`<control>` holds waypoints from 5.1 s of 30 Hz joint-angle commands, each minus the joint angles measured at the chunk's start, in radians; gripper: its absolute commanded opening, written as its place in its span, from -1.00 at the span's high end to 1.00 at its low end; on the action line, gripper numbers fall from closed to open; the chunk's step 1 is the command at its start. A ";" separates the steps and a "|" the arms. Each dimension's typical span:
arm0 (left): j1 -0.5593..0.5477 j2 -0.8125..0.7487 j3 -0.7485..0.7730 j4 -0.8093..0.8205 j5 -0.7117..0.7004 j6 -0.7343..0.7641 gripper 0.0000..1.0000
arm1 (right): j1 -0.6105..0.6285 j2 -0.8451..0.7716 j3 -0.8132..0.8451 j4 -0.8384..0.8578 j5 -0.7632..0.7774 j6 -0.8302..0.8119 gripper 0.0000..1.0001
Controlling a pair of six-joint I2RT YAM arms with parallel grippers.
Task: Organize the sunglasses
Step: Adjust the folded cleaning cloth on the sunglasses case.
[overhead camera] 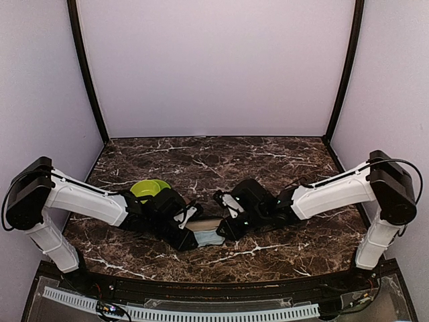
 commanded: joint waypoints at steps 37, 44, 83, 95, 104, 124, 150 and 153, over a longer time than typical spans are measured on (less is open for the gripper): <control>-0.010 0.043 0.012 -0.007 0.030 0.000 0.57 | 0.162 0.080 0.031 0.061 0.453 -0.210 0.54; -0.010 0.045 0.011 -0.005 0.034 -0.002 0.58 | 0.168 0.059 0.009 0.086 0.463 -0.224 0.54; -0.011 0.052 0.010 -0.002 0.050 -0.003 0.58 | 0.176 0.107 -0.018 0.142 0.465 -0.263 0.69; -0.011 0.046 0.004 0.001 0.050 -0.006 0.58 | 0.177 0.069 -0.042 0.180 0.477 -0.250 1.00; -0.011 0.034 0.000 0.008 0.046 -0.009 0.57 | 0.176 0.027 -0.079 0.231 0.472 -0.239 1.00; -0.011 0.004 -0.005 0.048 0.039 -0.032 0.42 | 0.128 -0.031 -0.167 0.319 0.165 -0.118 0.81; -0.011 -0.069 -0.057 0.068 0.029 -0.008 0.13 | 0.088 0.018 -0.170 0.353 -0.057 -0.157 0.35; -0.011 -0.085 -0.067 0.085 0.029 -0.005 0.13 | 0.088 0.028 -0.150 0.325 -0.019 -0.165 0.40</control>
